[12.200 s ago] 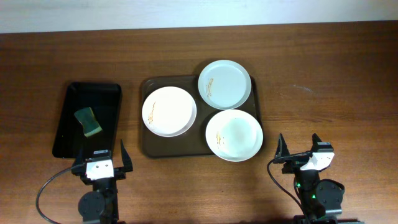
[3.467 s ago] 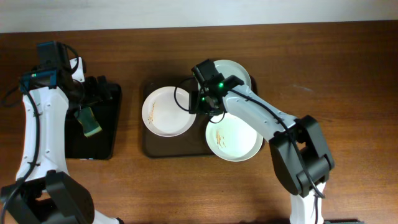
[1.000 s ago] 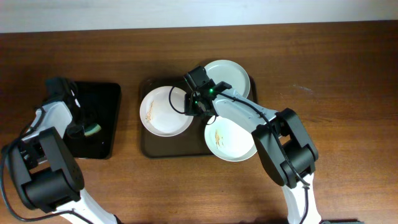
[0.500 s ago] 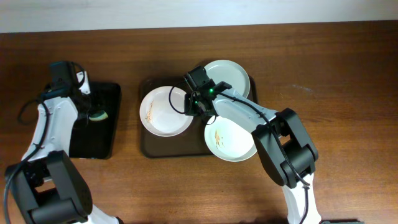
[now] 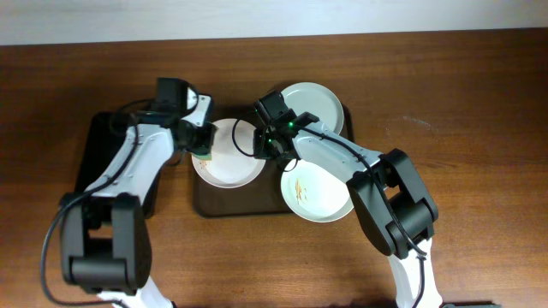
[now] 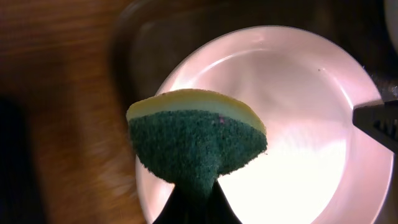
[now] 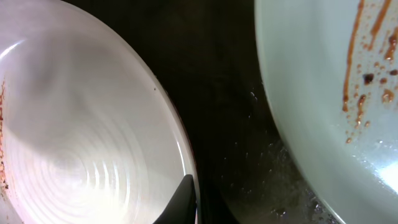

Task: Clean dirty plates on tray and stack at the side
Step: 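Scrub the pink plate with the sponge held in the left gripper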

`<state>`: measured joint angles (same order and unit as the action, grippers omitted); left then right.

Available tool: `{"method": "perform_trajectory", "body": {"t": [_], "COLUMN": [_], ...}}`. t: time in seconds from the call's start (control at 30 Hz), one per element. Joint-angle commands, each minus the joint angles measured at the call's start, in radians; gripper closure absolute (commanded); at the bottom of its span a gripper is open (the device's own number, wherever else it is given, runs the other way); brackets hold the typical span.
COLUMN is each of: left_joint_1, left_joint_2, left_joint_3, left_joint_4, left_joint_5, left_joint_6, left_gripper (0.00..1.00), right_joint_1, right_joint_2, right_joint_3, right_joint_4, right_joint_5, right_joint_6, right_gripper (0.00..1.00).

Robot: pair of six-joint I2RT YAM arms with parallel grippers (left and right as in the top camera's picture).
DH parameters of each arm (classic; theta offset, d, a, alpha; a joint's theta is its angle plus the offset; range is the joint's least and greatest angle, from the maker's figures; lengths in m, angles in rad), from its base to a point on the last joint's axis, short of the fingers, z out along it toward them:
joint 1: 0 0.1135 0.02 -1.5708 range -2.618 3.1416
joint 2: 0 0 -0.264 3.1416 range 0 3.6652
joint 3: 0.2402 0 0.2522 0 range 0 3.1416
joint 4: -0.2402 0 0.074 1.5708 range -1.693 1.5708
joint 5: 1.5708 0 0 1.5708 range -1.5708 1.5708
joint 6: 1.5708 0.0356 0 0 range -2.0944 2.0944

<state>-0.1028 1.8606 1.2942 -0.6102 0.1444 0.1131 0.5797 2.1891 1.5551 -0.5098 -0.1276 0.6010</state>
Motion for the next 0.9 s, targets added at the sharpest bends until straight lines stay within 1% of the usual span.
{"method": "perform_trajectory", "body": {"t": [0.0,0.1,0.17,0.27,0.4,0.47,0.53,0.6,0.67,0.73,0.8,0.87], "left_joint_1": [-0.024,-0.024,-0.024,-0.024,-0.024,-0.024,-0.024,-0.024,-0.024,-0.024,-0.025,-0.031], "left_joint_2": [0.097,0.169,0.186,0.184,0.184,0.184,0.184,0.185,0.187,0.189,0.189,0.189], "left_joint_3": [0.012,0.012,0.012,0.012,0.032,0.041,0.041,0.04,0.026,0.017,0.016,0.016], "left_joint_4": [0.056,0.066,0.03,-0.055,-0.211,-0.237,-0.201,-0.113,0.014,0.081,0.133,0.15], "left_joint_5": [-0.04,-0.05,-0.119,-0.132,-0.065,-0.022,-0.021,-0.029,-0.087,-0.109,-0.111,-0.111], "left_joint_6": [-0.057,-0.068,-0.154,-0.238,-0.243,-0.212,-0.209,-0.21,-0.211,-0.211,-0.211,-0.211], "left_gripper": [0.99,0.99,0.99,0.99,0.99,0.99,0.99,0.99,0.99,0.99,0.99,0.99], "right_joint_1": [0.009,0.009,0.009,0.009,0.009,0.009,0.009,0.009,0.009,0.009,0.009,0.009], "right_joint_2": [0.025,0.025,0.025,0.025,0.025,0.025,0.025,0.025,0.025,0.025,0.025,0.025], "right_joint_3": [0.008,0.008,0.008,0.008,0.008,0.008,0.008,0.008,0.008,0.008,0.008,0.008], "right_joint_4": [0.002,0.002,0.002,0.002,0.002,0.002,0.002,0.002,0.002,0.002,0.002,0.002], "right_joint_5": [-0.026,-0.026,-0.026,-0.026,-0.026,-0.026,-0.026,-0.026,-0.026,-0.026,-0.026,-0.026], "right_joint_6": [-0.001,-0.001,-0.001,-0.001,-0.001,-0.001,-0.001,-0.001,-0.001,-0.001,-0.001,-0.001], "right_gripper": [0.95,0.95,0.95,0.95,0.94,0.95,0.95,0.94,0.94,0.94,0.93,0.93]}}
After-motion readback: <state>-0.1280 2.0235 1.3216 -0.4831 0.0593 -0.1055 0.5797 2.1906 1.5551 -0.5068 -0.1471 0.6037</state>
